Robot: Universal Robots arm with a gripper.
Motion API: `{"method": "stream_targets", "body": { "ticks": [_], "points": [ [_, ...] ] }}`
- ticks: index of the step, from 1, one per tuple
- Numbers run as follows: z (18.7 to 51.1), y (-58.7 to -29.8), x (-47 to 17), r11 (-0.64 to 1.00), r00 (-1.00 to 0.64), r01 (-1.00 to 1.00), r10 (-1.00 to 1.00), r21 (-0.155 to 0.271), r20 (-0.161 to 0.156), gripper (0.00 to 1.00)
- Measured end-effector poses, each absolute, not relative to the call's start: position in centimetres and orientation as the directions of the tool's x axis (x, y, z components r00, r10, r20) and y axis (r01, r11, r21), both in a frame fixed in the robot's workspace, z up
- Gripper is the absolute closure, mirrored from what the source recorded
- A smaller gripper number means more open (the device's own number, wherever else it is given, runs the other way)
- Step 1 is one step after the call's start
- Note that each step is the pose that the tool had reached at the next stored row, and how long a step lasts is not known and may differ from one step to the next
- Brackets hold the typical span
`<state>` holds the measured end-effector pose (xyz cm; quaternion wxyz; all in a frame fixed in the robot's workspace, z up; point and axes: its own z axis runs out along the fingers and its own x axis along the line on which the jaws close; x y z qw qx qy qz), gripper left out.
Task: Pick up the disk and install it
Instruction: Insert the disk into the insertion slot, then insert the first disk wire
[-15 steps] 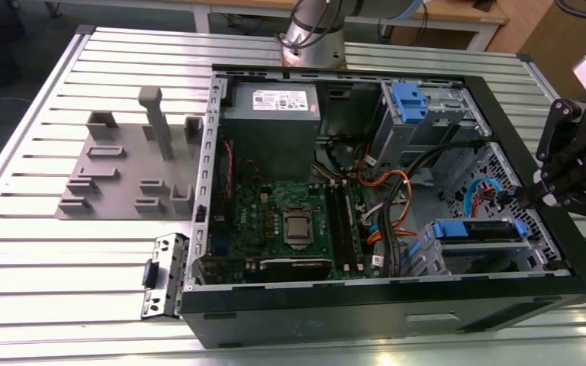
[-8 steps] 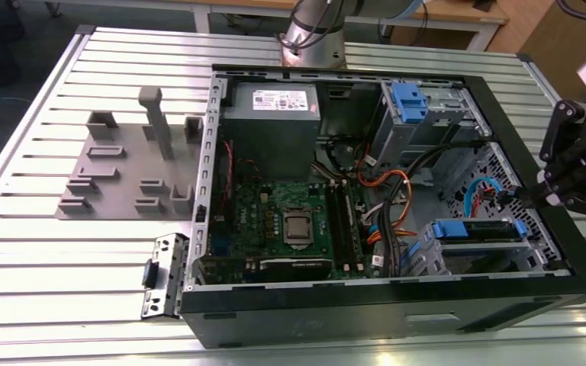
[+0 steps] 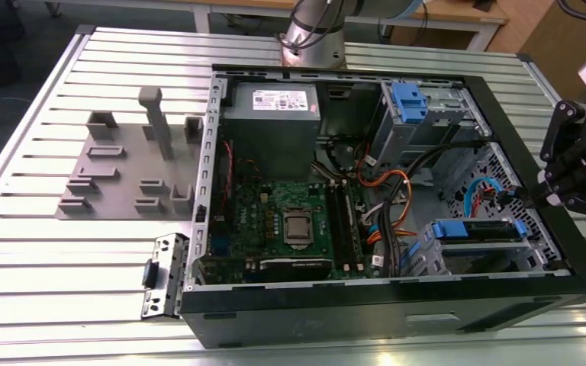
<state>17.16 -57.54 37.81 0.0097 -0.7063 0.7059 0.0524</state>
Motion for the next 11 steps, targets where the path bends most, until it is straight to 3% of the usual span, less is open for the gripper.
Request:
{"method": "stream_targets", "body": {
  "ticks": [9,11],
  "points": [
    [37.81,-57.54,17.17,-0.003,-0.002,-0.998,-0.996,0.06,-0.088,0.89],
    [37.81,-57.55,17.17,-0.003,-0.002,-0.998,-0.996,0.06,-0.088,0.77]
  ]
}}
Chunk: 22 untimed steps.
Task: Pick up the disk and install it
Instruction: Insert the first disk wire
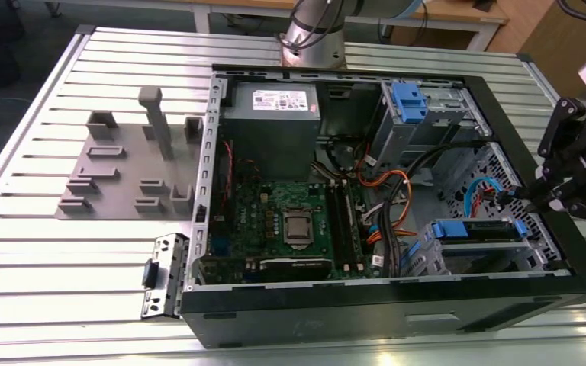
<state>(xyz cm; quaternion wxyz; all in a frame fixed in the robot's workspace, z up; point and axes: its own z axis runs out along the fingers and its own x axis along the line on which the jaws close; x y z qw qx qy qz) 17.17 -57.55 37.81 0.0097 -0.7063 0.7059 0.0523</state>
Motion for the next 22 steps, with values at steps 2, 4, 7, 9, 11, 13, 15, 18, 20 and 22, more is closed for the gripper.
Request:
{"method": "stream_targets", "body": {
  "ticks": [2,4,7,9,11,13,15,18,20,22],
  "points": [
    [37.8,-57.5,17.2,-0.003,-0.002,-0.998,-0.996,0.06,-0.088,0.71],
    [37.8,-57.5,17.2,-0.003,-0.002,-0.998,-0.996,0.06,-0.088,0.65],
    [37.8,-57.5,17.3,-0.003,-0.002,-0.998,-0.996,0.06,-0.084,0.59],
    [37.7,-57.2,17.4,-0.003,-0.002,-0.998,-0.997,0.06,-0.074,0.59],
    [37.5,-56.9,17.6,-0.002,-0.002,-0.998,-0.998,0.06,-0.067,0.59],
    [37.3,-56.5,17.8,-0.002,-0.002,-0.998,-0.998,0.06,-0.059,0.59],
    [37.0,-56.1,17.9,-0.001,-0.002,-0.998,-0.999,0.06,-0.053,0.59],
    [36.6,-55.2,17.9,-0.001,-0.002,-0.998,-0.999,0.06,-0.053,0.59],
    [36.3,-54.6,17.9,-0.001,-0.002,-0.998,-0.999,0.06,-0.053,0.59],
    [36.0,-54.1,18.0,-0.001,-0.002,-0.998,-0.999,0.06,-0.052,0.59]
  ]
}}
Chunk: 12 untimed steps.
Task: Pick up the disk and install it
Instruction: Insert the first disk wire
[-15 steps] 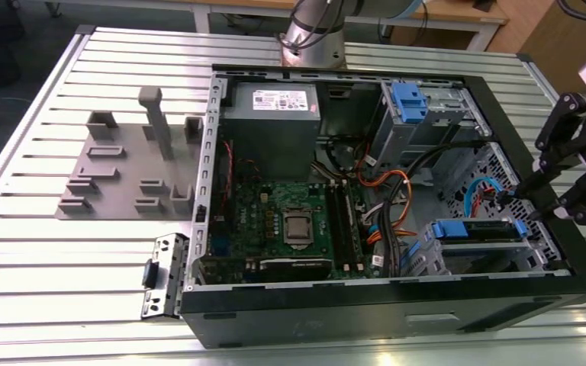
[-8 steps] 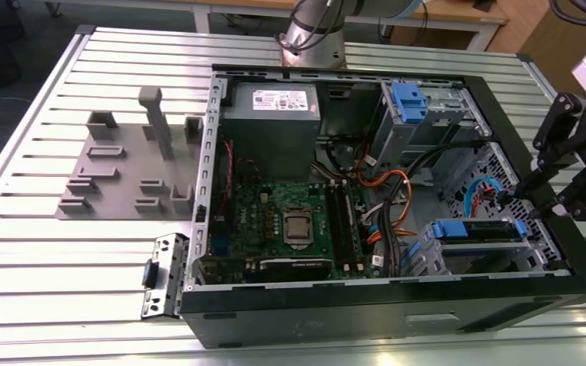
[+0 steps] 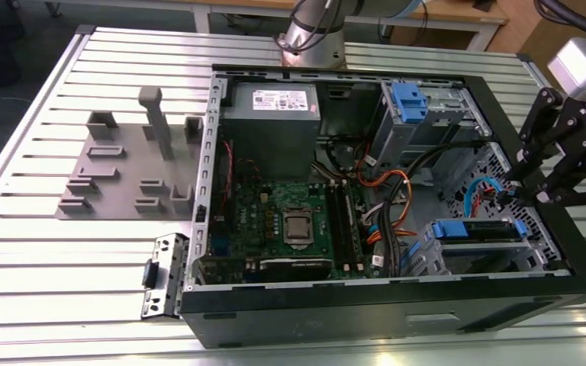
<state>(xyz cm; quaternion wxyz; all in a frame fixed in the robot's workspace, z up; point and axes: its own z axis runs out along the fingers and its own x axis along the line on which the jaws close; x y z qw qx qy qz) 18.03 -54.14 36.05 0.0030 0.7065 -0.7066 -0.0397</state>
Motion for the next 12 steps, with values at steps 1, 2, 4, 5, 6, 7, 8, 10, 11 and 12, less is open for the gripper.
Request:
{"method": "stream_targets", "body": {
  "ticks": [1,2,4,5,6,7,8,10,11,12],
  "points": [
    [35.9,-54.0,18.1,-0.001,-0.002,-0.998,-0.999,0.06,-0.05,0.59],
    [35.8,-53.9,18.3,-0.001,-0.002,-0.998,-0.999,0.06,-0.047,0.59],
    [35.6,-53.6,18.5,-0.001,-0.002,-0.998,-0.999,0.06,-0.039,0.59],
    [35.5,-53.5,18.7,0.0,-0.002,-0.998,-0.999,0.06,-0.036,0.59],
    [35.4,-53.4,18.8,0.0,-0.002,-0.998,-0.999,0.06,-0.033,0.59],
    [35.3,-53.3,18.9,0.0,-0.002,-0.998,-1.0,0.06,-0.031,0.59],
    [35.2,-53.2,19.0,0.0,-0.002,-0.998,-1.0,0.06,-0.028,0.59],
    [35.1,-53.0,19.2,0.0,-0.002,-0.998,-1.0,0.06,-0.024,0.59],
    [35.0,-53.0,19.4,0.0,-0.002,-0.998,-1.0,0.06,-0.023,0.59],
    [35.0,-52.9,19.5,0.0,-0.002,-0.998,-1.0,0.06,-0.021,0.59]
  ]
}}
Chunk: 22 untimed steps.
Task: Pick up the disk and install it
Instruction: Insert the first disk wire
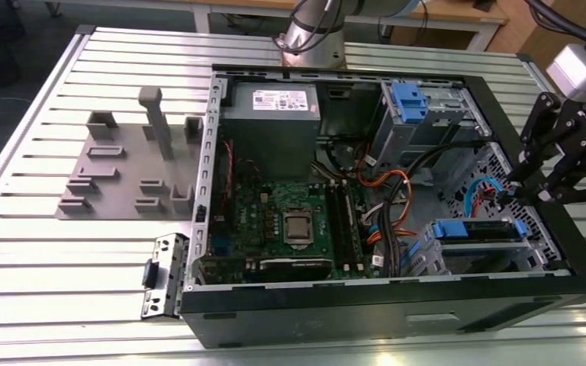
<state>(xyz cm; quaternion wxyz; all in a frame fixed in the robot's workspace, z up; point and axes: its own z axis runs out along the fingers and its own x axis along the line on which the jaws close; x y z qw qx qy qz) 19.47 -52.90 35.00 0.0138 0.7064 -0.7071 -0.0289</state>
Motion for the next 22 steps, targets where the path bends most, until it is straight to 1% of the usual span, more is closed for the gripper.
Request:
{"method": "stream_targets", "body": {
  "ticks": [4,11,12,13,14,15,16,18,22],
  "points": [
    [34.89,-52.81,19.76,0.001,-0.002,-0.998,-1.0,0.06,-0.013,0.59],
    [34.88,-52.81,19.77,0.001,-0.002,-0.998,-1.0,0.06,-0.013,0.59],
    [34.88,-52.81,19.77,0.001,-0.002,-0.998,-1.0,0.06,-0.013,0.6],
    [34.88,-52.81,19.77,0.001,-0.002,-0.998,-1.0,0.06,-0.013,0.66],
    [34.88,-52.81,19.77,0.001,-0.002,-0.998,-1.0,0.06,-0.013,0.66],
    [34.88,-52.81,19.78,0.001,-0.002,-0.998,-1.0,0.06,-0.013,0.73],
    [34.88,-52.8,19.78,0.001,-0.002,-0.998,-1.0,0.06,-0.013,0.73],
    [34.89,-52.81,19.78,0.001,-0.002,-0.998,-1.0,0.06,-0.013,0.83],
    [34.88,-52.81,19.78,0.001,-0.002,-0.998,-1.0,0.06,-0.013,0.84]
  ]
}}
